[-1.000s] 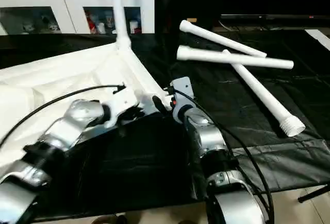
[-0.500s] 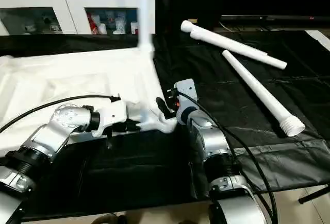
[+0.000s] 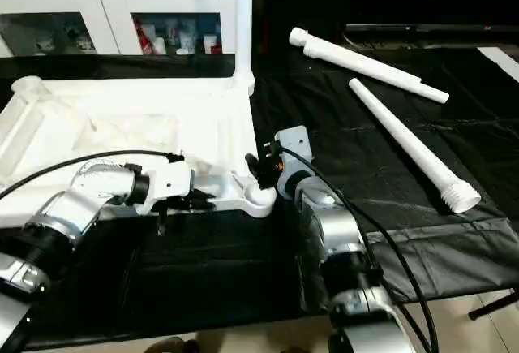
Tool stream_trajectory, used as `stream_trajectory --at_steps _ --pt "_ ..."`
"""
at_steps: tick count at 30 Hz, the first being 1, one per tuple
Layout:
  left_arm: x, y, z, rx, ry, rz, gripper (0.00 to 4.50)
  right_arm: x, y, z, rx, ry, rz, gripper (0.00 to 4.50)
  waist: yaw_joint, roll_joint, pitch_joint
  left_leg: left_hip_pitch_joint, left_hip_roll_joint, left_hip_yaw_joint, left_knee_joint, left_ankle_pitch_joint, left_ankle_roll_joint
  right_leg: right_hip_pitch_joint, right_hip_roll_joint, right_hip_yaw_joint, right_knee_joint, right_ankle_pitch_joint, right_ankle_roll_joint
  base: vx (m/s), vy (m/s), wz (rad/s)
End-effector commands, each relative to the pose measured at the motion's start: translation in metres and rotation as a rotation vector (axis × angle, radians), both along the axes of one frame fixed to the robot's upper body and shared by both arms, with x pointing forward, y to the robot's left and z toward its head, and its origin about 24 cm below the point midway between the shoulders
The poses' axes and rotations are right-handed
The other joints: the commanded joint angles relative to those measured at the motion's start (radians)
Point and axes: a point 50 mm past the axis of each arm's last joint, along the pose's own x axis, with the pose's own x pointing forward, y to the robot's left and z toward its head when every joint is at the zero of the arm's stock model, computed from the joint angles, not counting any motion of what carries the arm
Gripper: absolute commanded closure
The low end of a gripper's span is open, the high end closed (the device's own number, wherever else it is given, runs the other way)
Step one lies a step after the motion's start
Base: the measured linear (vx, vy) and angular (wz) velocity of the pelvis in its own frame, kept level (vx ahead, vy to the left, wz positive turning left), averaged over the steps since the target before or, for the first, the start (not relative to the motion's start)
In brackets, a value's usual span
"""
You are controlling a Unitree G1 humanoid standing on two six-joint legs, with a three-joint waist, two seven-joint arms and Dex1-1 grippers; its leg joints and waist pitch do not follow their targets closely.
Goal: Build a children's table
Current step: Insert table leg to table base
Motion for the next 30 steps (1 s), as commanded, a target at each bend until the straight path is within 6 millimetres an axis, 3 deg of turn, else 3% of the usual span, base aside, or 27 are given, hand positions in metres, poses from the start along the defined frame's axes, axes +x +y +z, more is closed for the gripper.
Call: stream_trajectory --at_steps 1,6,10,16,20,24,25,30 --pt "0.011 -0.002 0.026 -0.103 -0.077 0.051 4.04 -0.001 -0.008 0.008 0.005 -0.026 -0.049 0.0 -0.002 0.004 -0.075 0.045 0.055 -0.021 -0.072 -0.172 -0.027 0.037 -0.061 0.028 -0.051 -0.007 -0.217 0.0 0.0 0.0" --pt "0.011 -0.004 0.035 -0.198 -0.077 0.067 3.63 -0.002 -0.017 0.018 0.011 -0.068 -0.081 0.0 0.0 0.004 -0.076 0.043 0.052 -0.02 -0.069 -0.149 -0.014 0.04 -0.06 0.027 -0.049 0.023 -0.226 0.0 0.0 0.0" --pt "0.01 -0.003 0.053 -0.363 -0.071 0.131 3.28 0.0 -0.035 0.036 0.042 -0.121 -0.123 0.0 0.0 0.007 -0.076 0.045 0.051 -0.019 -0.067 -0.151 -0.011 0.04 -0.058 0.028 -0.049 0.013 -0.228 0.0 0.0 0.0" --pt "0.003 -0.002 0.062 -0.478 -0.078 0.188 2.94 0.005 -0.06 0.041 -0.038 -0.12 -0.201 0.0 -0.001 0.005 -0.075 0.043 0.048 -0.018 -0.064 -0.146 -0.012 0.042 -0.055 0.029 -0.053 -0.01 -0.221 0.0 0.0 0.0" --pt "-0.008 -0.005 0.059 -0.49 -0.036 0.227 2.58 0.016 -0.095 0.041 -0.155 -0.053 -0.299 0.0 -0.006 0.006 -0.076 0.044 0.049 -0.019 -0.062 -0.152 -0.03 0.045 -0.053 0.026 -0.051 -0.027 -0.225 0.0 0.0 0.0" --pt "-0.018 -0.008 0.054 -0.476 0.01 0.236 2.26 0.026 -0.121 0.047 -0.195 -0.014 -0.351 0.0 -0.004 0.006 -0.074 0.041 0.045 -0.017 -0.058 -0.158 -0.022 0.044 -0.049 0.028 -0.056 -0.044 -0.213 0.0 0.0 0.0" --pt "-0.022 -0.01 0.052 -0.47 0.031 0.237 2.18 0.03 -0.136 0.048 -0.232 0.01 -0.377 0.0 -0.005 0.005 -0.073 0.042 0.045 -0.018 -0.057 -0.16 -0.025 0.044 -0.049 0.026 -0.057 -0.049 -0.221 0.0 0.0 0.0" --pt "-0.027 -0.013 0.052 -0.469 0.026 0.237 1.81 0.032 -0.167 0.051 -0.33 0.043 -0.44 0.0 -0.005 -0.001 -0.071 0.038 0.041 -0.015 -0.053 -0.184 -0.027 0.045 -0.046 0.025 -0.061 -0.071 -0.232 0.0 0.0 0.0"
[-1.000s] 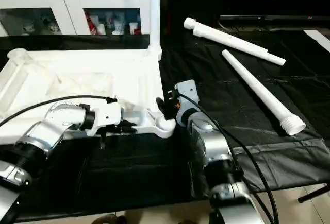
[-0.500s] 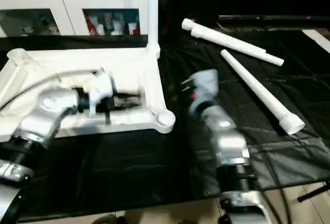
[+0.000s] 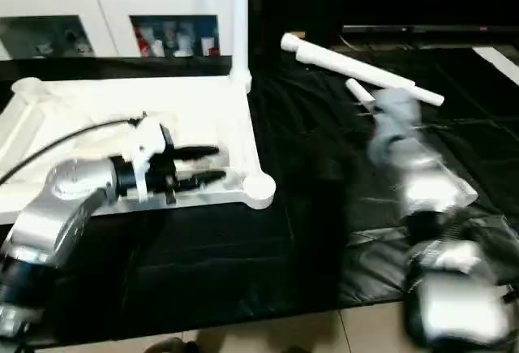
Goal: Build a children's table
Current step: Insert table leg to table base
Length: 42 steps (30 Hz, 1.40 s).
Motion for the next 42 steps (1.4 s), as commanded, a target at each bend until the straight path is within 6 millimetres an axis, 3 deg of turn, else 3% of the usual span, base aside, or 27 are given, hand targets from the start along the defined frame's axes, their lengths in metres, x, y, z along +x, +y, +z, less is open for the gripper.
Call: stream_trajectory --at_steps 1,2,7,11,12,13,17,22,27,29,36,41,42 --pt "-0.001 -0.003 0.005 0.006 -0.023 -0.006 1.76 0.0 -0.003 -0.002 -0.022 0.009 0.002 0.0 -0.001 -0.001 -0.072 0.034 0.04 -0.017 -0.057 -0.179 -0.018 0.044 -0.047 0.024 -0.067 -0.067 -0.229 0.0 0.0 0.0" --pt "-0.004 -0.004 0.007 0.015 -0.025 0.012 1.76 -0.003 -0.02 -0.004 -0.035 0.045 -0.05 0.0 -0.003 0.0 -0.075 0.036 0.044 -0.018 -0.056 -0.176 -0.016 0.043 -0.048 0.022 -0.062 -0.057 -0.237 0.0 0.0 0.0" --pt "-0.006 0.001 0.007 0.04 -0.003 0.051 1.76 -0.018 -0.049 -0.018 -0.034 0.124 -0.123 0.0 0.0 -0.001 -0.072 0.032 0.04 -0.016 -0.052 -0.181 -0.002 0.045 -0.045 0.021 -0.066 -0.061 -0.244 0.0 0.0 0.0" --pt "-0.01 0.003 0.007 0.049 0.019 0.031 1.76 -0.028 -0.062 -0.026 -0.037 0.171 -0.136 0.0 0.0 0.002 -0.071 0.031 0.041 -0.018 -0.053 -0.2 -0.002 0.044 -0.043 0.018 -0.067 -0.089 -0.245 0.0 0.0 0.0" --pt "-0.012 0.004 0.007 0.053 0.025 0.023 1.76 -0.032 -0.067 -0.029 -0.028 0.188 -0.142 0.0 0.002 0.01 -0.07 0.031 0.041 -0.02 -0.053 -0.207 -0.004 0.043 -0.046 0.018 -0.066 -0.091 -0.249 0.0 0.0 0.0" --pt "-0.013 0.005 0.007 0.055 0.027 0.02 1.76 -0.034 -0.07 -0.03 -0.025 0.194 -0.144 0.0 0.001 0.006 -0.068 0.031 0.042 -0.019 -0.053 -0.222 -0.003 0.043 -0.045 0.017 -0.069 -0.098 -0.257 0.0 0.0 0.0" --pt "-0.016 0.006 0.008 0.064 0.037 0.015 1.76 -0.039 -0.074 -0.034 -0.008 0.229 -0.136 0.0 0.003 0.016 -0.063 0.031 0.042 -0.018 -0.054 -0.255 -0.002 0.038 -0.043 0.015 -0.073 -0.138 -0.261 0.0 0.0 0.0" --pt "-0.017 0.008 0.01 0.086 0.05 0.004 1.76 -0.046 -0.084 -0.037 -0.013 0.275 -0.146 0.0 0.008 0.018 -0.058 0.029 0.041 -0.018 -0.053 -0.24 0.013 0.038 -0.045 0.015 -0.074 -0.159 -0.267 0.0 0.0 0.0" --pt "-0.018 0.01 0.012 0.106 0.053 -0.002 1.76 -0.049 -0.085 -0.037 0.072 0.29 -0.143 0.0 0.009 0.017 -0.052 0.029 0.043 -0.019 -0.057 -0.263 0.014 0.034 -0.046 0.015 -0.077 -0.205 -0.258 0.0 0.0 0.0" --pt "-0.02 0.012 0.013 0.114 0.055 -0.008 1.76 -0.047 -0.082 -0.035 0.138 0.293 -0.108 0.0 0.009 0.009 -0.052 0.028 0.043 -0.018 -0.057 -0.26 0.018 0.034 -0.046 0.015 -0.077 -0.211 -0.256 0.0 0.0 0.0" --pt "-0.022 0.016 0.016 0.142 0.065 -0.032 1.76 -0.038 -0.064 -0.027 0.291 0.32 0.021 0.0 0.007 0.015 -0.052 0.027 0.045 -0.02 -0.057 -0.256 0.027 0.032 -0.047 0.014 -0.074 -0.214 -0.271 0.0 0.0 0.0" --pt "-0.023 0.015 0.016 0.153 0.077 -0.061 1.76 -0.038 -0.062 -0.03 0.286 0.344 -0.007 0.0 0.012 0.019 -0.054 0.03 0.047 -0.019 -0.058 -0.254 0.014 0.029 -0.048 0.015 -0.074 -0.209 -0.278 0.0 0.0 0.0" --pt "-0.023 0.013 0.016 0.158 0.082 -0.071 1.76 -0.038 -0.06 -0.035 0.293 0.354 -0.031 0.19 0.013 0.018 -0.057 0.031 0.047 -0.019 -0.057 -0.251 0.012 0.03 -0.049 0.015 -0.073 -0.205 -0.278 0.0 0.0 0.0"
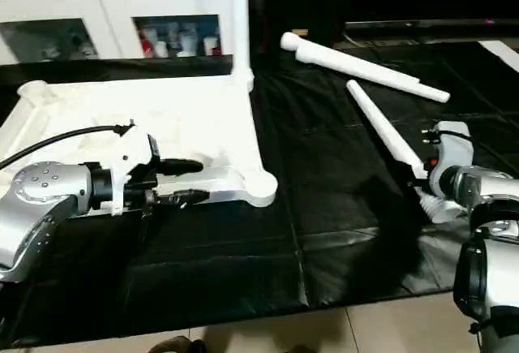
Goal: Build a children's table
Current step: Insert table leg to table base
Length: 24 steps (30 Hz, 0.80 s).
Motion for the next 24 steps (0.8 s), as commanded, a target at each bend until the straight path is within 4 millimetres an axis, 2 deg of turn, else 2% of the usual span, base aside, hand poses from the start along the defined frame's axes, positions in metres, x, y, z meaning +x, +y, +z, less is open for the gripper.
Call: stream_trajectory --at_steps 1,5,9,12,14,19,24 --pt "-0.002 -0.005 0.004 0.011 -0.008 -0.039 1.77 -0.001 0.003 -0.006 0.011 0.032 -0.028 0.38 0.006 -0.009 -0.064 0.032 0.046 -0.018 -0.062 -0.256 0.006 0.03 -0.049 0.016 -0.079 -0.215 -0.274 0.0 0.0 0.0" --pt "-0.002 -0.008 0.005 0.009 -0.002 -0.052 1.77 -0.002 0.008 -0.013 -0.006 0.067 -0.015 0.58 0.011 -0.013 -0.068 0.033 0.046 -0.017 -0.061 -0.249 0.001 0.032 -0.051 0.017 -0.077 -0.216 -0.266 0.0 0.0 0.0" --pt "-0.002 -0.009 0.006 0.008 -0.006 -0.061 1.77 -0.002 0.011 -0.016 -0.014 0.087 -0.007 1.02 0.019 -0.016 -0.071 0.031 0.047 -0.016 -0.06 -0.227 0.0 0.032 -0.051 0.019 -0.075 -0.203 -0.26 0.0 0.0 0.0" --pt "-0.002 -0.009 0.006 0.008 -0.006 -0.061 1.77 -0.002 0.012 -0.017 -0.016 0.096 -0.007 1.23 0.02 -0.015 -0.071 0.031 0.046 -0.016 -0.059 -0.224 0.0 0.032 -0.05 0.018 -0.075 -0.2 -0.257 0.0 0.0 0.0" --pt "-0.001 -0.01 0.006 0.009 -0.006 -0.063 1.77 -0.002 0.013 -0.018 -0.035 0.109 0.0 1.37 0.018 -0.021 -0.071 0.031 0.046 -0.015 -0.059 -0.226 0.0 0.032 -0.05 0.019 -0.076 -0.208 -0.254 0.0 0.0 0.0" --pt "-0.001 -0.012 0.005 0.008 -0.006 -0.066 1.77 -0.003 0.011 -0.019 -0.086 0.128 0.01 1.88 0.019 -0.022 -0.07 0.032 0.046 -0.015 -0.059 -0.231 -0.007 0.03 -0.051 0.019 -0.077 -0.228 -0.244 0.0 0.0 0.0" --pt "0.0 -0.013 0.005 0.007 -0.007 -0.066 1.77 -0.004 0.008 -0.019 -0.117 0.131 0.012 2.28 0.018 -0.021 -0.072 0.03 0.045 -0.015 -0.058 -0.217 -0.005 0.032 -0.049 0.019 -0.075 -0.205 -0.244 0.0 0.0 0.0"
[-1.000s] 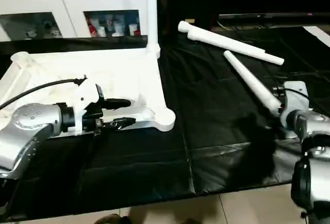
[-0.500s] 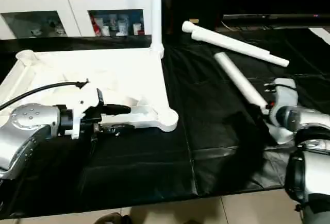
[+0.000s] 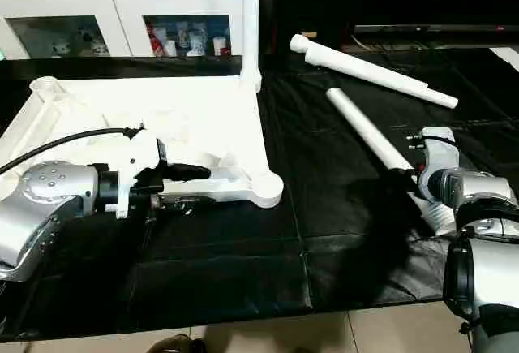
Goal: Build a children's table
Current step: Insert table leg to table base
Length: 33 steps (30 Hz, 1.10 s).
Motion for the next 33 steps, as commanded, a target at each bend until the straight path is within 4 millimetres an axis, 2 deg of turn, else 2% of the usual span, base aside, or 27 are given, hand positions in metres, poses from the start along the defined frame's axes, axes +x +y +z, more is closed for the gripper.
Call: stream_trajectory --at_steps 1,2,4,13,16,22,23,24,26,27,28,29,30,31,32,33 --pt "0.002 -0.003 0.004 0.005 -0.018 -0.015 1.77 -0.006 0.0 -0.01 -0.008 0.055 -0.005 2.28 -0.002 -0.014 -0.071 0.03 0.045 -0.016 -0.059 -0.216 -0.005 0.032 -0.05 0.019 -0.075 -0.204 -0.244 0.0 0.0 0.0" --pt "0.002 -0.004 0.004 0.005 -0.018 -0.015 1.77 -0.006 -0.001 -0.009 -0.006 0.053 -0.005 2.48 -0.002 -0.015 -0.071 0.029 0.044 -0.015 -0.059 -0.216 -0.004 0.032 -0.049 0.019 -0.075 -0.204 -0.244 0.0 0.0 0.0" --pt "0.003 -0.004 0.004 0.004 -0.019 -0.013 1.77 -0.007 -0.003 -0.008 0.002 0.044 -0.014 2.58 -0.003 -0.013 -0.071 0.029 0.044 -0.016 -0.059 -0.216 -0.003 0.032 -0.049 0.019 -0.075 -0.202 -0.246 0.0 0.0 0.0" --pt "0.007 -0.004 0.005 -0.008 -0.027 0.006 1.77 -0.004 -0.007 0.0 0.072 -0.035 -0.044 2.66 -0.005 -0.016 -0.073 0.029 0.044 -0.014 -0.056 -0.206 0.002 0.035 -0.048 0.019 -0.073 -0.182 -0.248 0.0 0.0 0.0" --pt "0.01 -0.004 0.005 -0.024 -0.034 0.029 1.77 0.004 -0.001 0.014 0.193 -0.155 -0.008 2.66 -0.006 -0.019 -0.074 0.028 0.045 -0.013 -0.054 -0.201 0.016 0.036 -0.048 0.02 -0.072 -0.172 -0.252 0.0 0.0 0.0" --pt "0.014 -0.005 0.005 -0.07 -0.031 0.092 1.77 0.012 0.01 0.026 0.344 -0.26 0.053 2.66 -0.01 -0.023 -0.075 0.024 0.044 -0.012 -0.05 -0.165 0.044 0.039 -0.047 0.018 -0.069 -0.144 -0.257 0.0 0.0 0.0" --pt "0.02 -0.007 0.006 -0.107 -0.024 0.153 1.77 0.017 0.017 0.036 0.435 -0.35 0.088 2.66 -0.011 -0.029 -0.076 0.026 0.045 -0.011 -0.05 -0.159 0.051 0.039 -0.046 0.018 -0.069 -0.141 -0.258 0.0 0.0 0.0" --pt "0.024 -0.009 0.007 -0.133 -0.026 0.193 1.77 0.019 0.023 0.041 0.492 -0.412 0.114 2.66 -0.008 -0.027 -0.077 0.026 0.046 -0.011 -0.049 -0.153 0.059 0.04 -0.048 0.019 -0.067 -0.125 -0.259 0.0 0.0 0.0" --pt "0.03 -0.015 0.01 -0.187 -0.024 0.25 1.49 0.021 0.033 0.049 0.578 -0.512 0.176 2.66 -0.006 -0.024 -0.077 0.025 0.045 -0.011 -0.049 -0.144 0.071 0.041 -0.046 0.019 -0.067 -0.111 -0.25 0.0 0.0 0.0" --pt "0.032 -0.018 0.012 -0.219 -0.018 0.268 1.49 0.02 0.039 0.053 0.614 -0.555 0.215 2.66 -0.004 -0.027 -0.078 0.028 0.047 -0.012 -0.05 -0.138 0.078 0.04 -0.047 0.019 -0.067 -0.101 -0.25 0.0 0.0 0.0" --pt "0.035 -0.024 0.016 -0.284 0.004 0.287 1.42 0.018 0.052 0.06 0.711 -0.621 0.292 2.66 -0.002 -0.022 -0.078 0.028 0.046 -0.012 -0.051 -0.13 0.085 0.039 -0.046 0.018 -0.069 -0.093 -0.252 0.0 0.0 0.0" --pt "0.036 -0.024 0.016 -0.291 0.005 0.286 1.39 0.018 0.054 0.061 0.721 -0.626 0.3 2.66 0.0 -0.024 -0.08 0.027 0.047 -0.012 -0.05 -0.121 0.088 0.042 -0.047 0.019 -0.066 -0.081 -0.253 0.0 0.0 0.0" --pt "0.038 -0.032 0.021 -0.353 0.011 0.282 1.29 0.014 0.068 0.066 0.81 -0.67 0.378 2.66 0.002 -0.019 -0.081 0.027 0.046 -0.013 -0.05 -0.113 0.095 0.04 -0.045 0.017 -0.067 -0.068 -0.257 0.0 0.0 0.0" --pt "0.039 -0.038 0.025 -0.402 0.021 0.284 1.15 0.009 0.081 0.068 0.861 -0.689 0.455 2.66 0.004 -0.021 -0.081 0.027 0.046 -0.014 -0.051 -0.107 0.099 0.042 -0.045 0.018 -0.066 -0.06 -0.256 0.0 0.0 0.0" --pt "0.039 -0.038 0.025 -0.402 0.021 0.284 1.15 0.009 0.081 0.068 0.861 -0.689 0.455 2.66 0.006 -0.021 -0.083 0.028 0.048 -0.015 -0.05 -0.108 0.101 0.04 -0.048 0.017 -0.066 -0.06 -0.258 0.0 0.0 0.0" --pt "0.041 -0.045 0.029 -0.456 0.039 0.289 1.02 0.002 0.095 0.071 0.921 -0.7 0.548 2.66 0.006 -0.025 -0.083 0.027 0.048 -0.015 -0.052 -0.109 0.1 0.04 -0.048 0.015 -0.068 -0.078 -0.257 0.0 0.0 0.0"
